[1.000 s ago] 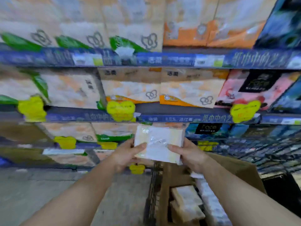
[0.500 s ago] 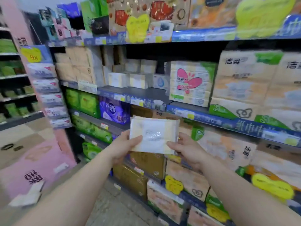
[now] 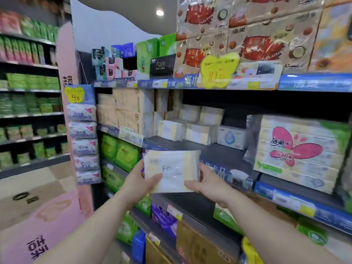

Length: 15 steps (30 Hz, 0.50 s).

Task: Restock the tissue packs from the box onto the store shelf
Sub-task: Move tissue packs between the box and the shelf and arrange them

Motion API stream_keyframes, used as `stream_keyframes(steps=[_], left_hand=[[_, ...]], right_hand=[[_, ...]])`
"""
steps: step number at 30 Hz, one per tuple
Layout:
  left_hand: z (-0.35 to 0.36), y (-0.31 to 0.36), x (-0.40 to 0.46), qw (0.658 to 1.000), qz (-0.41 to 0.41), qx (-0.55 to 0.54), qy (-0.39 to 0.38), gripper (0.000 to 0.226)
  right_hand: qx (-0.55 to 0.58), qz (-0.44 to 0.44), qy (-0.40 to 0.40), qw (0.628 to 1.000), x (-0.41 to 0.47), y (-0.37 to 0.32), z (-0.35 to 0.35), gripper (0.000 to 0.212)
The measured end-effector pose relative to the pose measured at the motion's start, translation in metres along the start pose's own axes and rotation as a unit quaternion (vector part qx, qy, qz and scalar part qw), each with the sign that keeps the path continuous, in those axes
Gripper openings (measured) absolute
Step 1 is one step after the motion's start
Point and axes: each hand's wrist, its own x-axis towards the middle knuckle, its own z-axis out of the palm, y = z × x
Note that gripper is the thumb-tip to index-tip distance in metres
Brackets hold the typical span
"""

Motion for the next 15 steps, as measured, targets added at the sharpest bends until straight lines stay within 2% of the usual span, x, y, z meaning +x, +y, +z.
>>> stream_keyframes(steps=[6, 8, 11, 15], left_hand=[[-0.007, 0.009, 0.124, 1.0, 0.021, 0.008, -0.014, 0.039], [-0.002, 0.009, 0.166, 0.999, 0.034, 0.008, -0.019, 0.039], [0.015, 0.005, 0.222, 0.997, 0.057, 0.05, -0.034, 0.04], [0.049, -0.002, 0.285, 0.991, 0.098, 0.048, -0.081, 0.027]], right_hand=[[-0.093, -0.011, 0.0, 0.996, 0.112, -0.005, -0.033, 0.072], [-0.107, -0.014, 0.044, 0.993, 0.143, -0.001, -0.043, 0.071], [-0.129, -0.016, 0.136, 0.982, 0.181, 0.01, -0.058, 0.056], [-0.182, 0.007, 0.264, 0.947, 0.213, 0.023, -0.069, 0.05]])
